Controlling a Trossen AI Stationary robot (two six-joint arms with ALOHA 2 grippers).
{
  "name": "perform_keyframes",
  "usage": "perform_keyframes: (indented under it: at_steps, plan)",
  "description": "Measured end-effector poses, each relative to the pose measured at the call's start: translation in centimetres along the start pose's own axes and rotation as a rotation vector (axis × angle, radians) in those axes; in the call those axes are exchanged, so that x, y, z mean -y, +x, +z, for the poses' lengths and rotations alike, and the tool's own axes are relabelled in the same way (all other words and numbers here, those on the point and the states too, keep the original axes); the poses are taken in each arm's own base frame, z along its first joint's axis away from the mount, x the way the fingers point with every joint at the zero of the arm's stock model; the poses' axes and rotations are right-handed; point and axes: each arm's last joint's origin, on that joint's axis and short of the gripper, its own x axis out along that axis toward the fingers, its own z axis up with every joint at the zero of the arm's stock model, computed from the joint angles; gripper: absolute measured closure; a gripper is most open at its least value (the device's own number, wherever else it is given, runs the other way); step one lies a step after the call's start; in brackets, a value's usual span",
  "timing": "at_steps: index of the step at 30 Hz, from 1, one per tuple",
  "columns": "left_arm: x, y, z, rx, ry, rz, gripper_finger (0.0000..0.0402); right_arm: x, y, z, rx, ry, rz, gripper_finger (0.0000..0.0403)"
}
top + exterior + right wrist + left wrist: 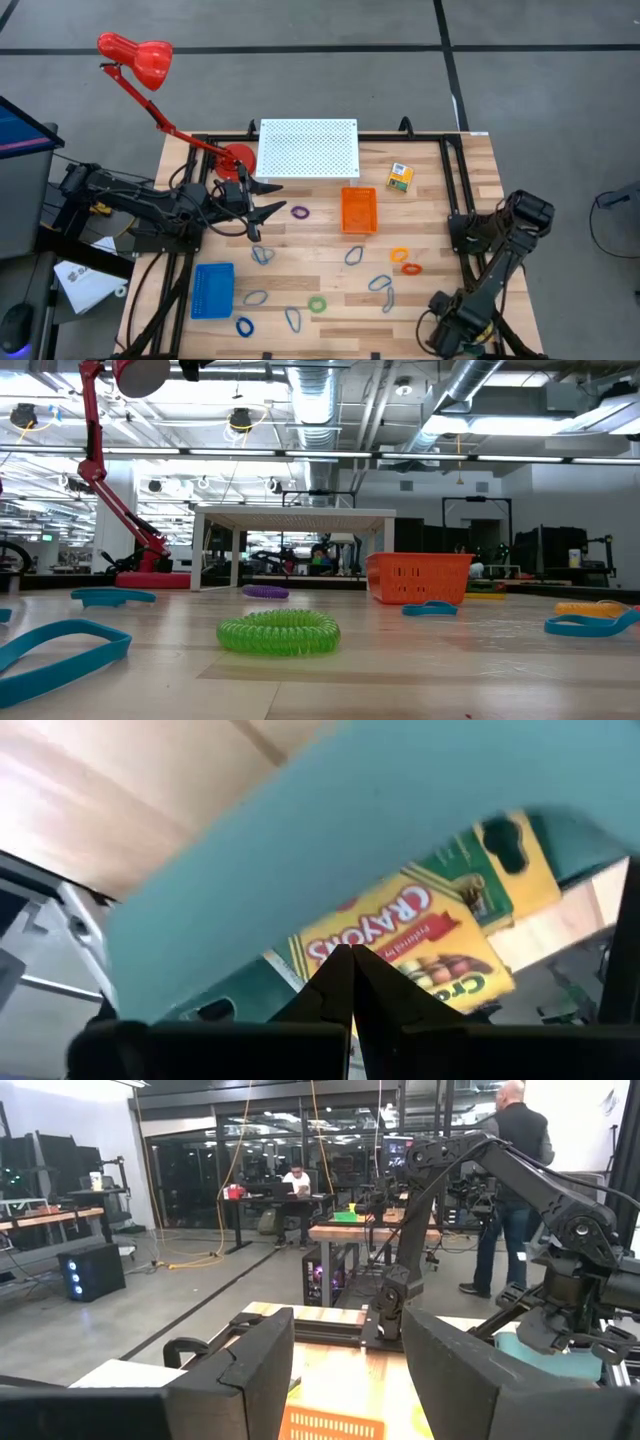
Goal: Pick & Place Office Desk Supplies
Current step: Put the bottom yellow crayon box into the bin
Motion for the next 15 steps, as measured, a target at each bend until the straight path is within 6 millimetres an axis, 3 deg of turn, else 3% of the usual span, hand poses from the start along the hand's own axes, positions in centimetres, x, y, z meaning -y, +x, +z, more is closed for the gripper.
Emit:
perform_keyframes:
  at_steps: [15]
  plan:
    - [0.0,0.0,0.0,-0.002,0.002,0.000,0.0220,-1.4,-0.5,1.6,0.029,-0.072,0.108,0.0403]
